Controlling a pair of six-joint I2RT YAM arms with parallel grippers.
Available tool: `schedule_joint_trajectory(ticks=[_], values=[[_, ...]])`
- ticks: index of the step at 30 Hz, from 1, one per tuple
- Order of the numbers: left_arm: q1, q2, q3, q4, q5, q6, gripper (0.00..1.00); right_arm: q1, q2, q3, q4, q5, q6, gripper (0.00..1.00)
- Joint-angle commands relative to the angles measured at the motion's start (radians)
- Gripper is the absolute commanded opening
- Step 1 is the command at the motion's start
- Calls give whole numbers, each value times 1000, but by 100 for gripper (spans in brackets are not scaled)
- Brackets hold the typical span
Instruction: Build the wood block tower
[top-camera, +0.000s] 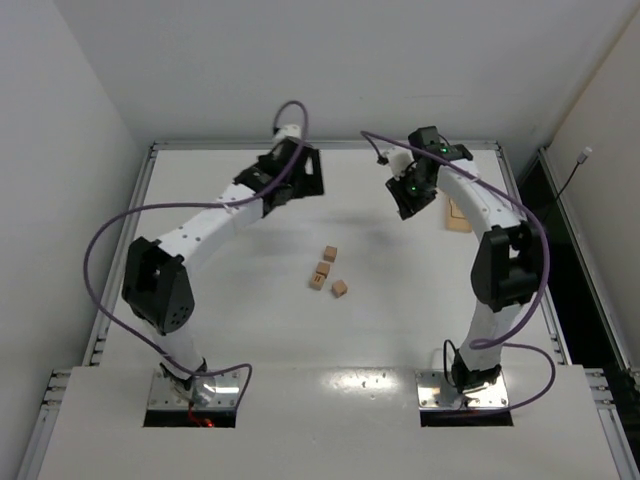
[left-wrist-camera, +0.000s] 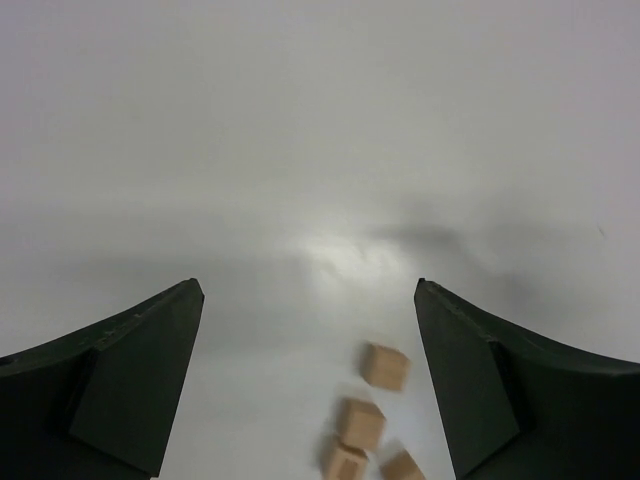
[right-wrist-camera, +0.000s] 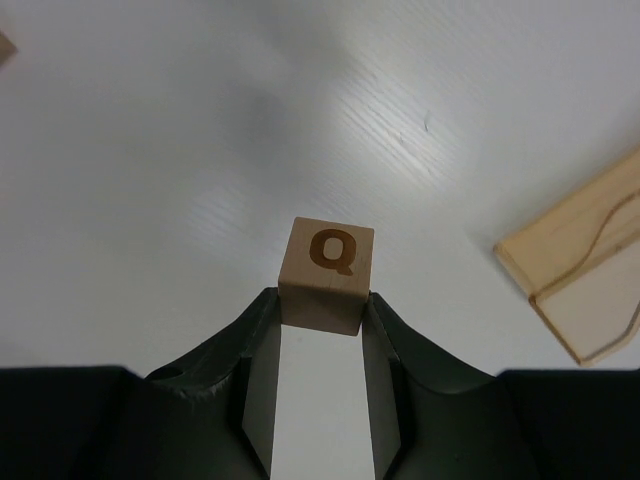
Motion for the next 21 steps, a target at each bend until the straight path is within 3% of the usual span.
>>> schedule_joint_trajectory(ticks=[1,6,9,21], values=[[198,-30,-17,-18,-29,28,85,72,60,134,-6,-85,-60,0],[393,-63,-72,-7,-9,50,86,196,201,344,-115,-114,-135,0],[454,-86,-119,2,28,50,86,251,253,415,-193,-160,-227,0],[559,-96,-181,24,89,50,88,402,408,585,-433,-39,-324,0]])
